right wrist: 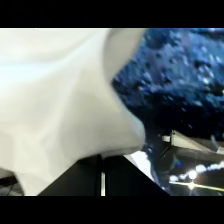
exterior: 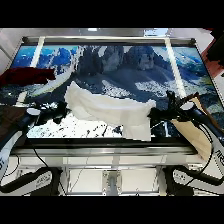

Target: Fold the shirts.

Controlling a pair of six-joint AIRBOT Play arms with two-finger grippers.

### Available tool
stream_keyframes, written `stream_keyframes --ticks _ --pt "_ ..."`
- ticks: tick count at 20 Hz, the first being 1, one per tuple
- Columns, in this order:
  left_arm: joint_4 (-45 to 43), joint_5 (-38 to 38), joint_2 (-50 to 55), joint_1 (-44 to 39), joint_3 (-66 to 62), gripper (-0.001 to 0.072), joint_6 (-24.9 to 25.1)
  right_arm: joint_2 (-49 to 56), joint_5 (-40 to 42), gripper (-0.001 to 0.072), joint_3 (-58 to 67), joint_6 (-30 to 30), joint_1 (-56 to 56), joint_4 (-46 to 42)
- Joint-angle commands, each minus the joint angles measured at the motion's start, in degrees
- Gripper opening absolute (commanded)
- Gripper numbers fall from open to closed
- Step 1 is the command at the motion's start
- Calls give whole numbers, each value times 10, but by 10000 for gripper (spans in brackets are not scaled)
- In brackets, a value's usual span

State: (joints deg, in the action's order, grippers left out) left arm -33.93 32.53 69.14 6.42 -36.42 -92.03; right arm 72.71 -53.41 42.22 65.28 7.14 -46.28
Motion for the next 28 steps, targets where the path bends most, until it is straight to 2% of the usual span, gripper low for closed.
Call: stream_keyframes --ticks 1,3,6,9,12,15,18,21,24,28 --pt "55 20 -36 5 -84 12 155 -50 -68 29 48 -21 0 -14" --pt "40 45 -87 23 -168 12 194 -119 -98 30 98 2 0 -58" --pt "-13 64 -181 74 -286 12 196 -240 -153 29 193 71 0 -148" --pt "-68 66 -274 121 -376 11 196 -354 -146 27 294 130 0 -232" --pt "-94 67 -336 129 -445 11 196 -424 -137 26 411 150 0 -245" --pt "-117 68 -347 129 -507 11 196 -433 -135 26 505 149 0 -244" --pt "-120 75 -338 129 -517 10 196 -413 -95 26 531 149 0 -243" --pt "-120 175 -282 129 -516 10 178 -336 -58 25 531 144 0 -203" --pt "-130 299 -172 127 -515 10 167 -201 -57 26 531 119 0 -146" --pt "-176 363 5 92 -514 10 165 17 -67 26 531 116 -6 -126"
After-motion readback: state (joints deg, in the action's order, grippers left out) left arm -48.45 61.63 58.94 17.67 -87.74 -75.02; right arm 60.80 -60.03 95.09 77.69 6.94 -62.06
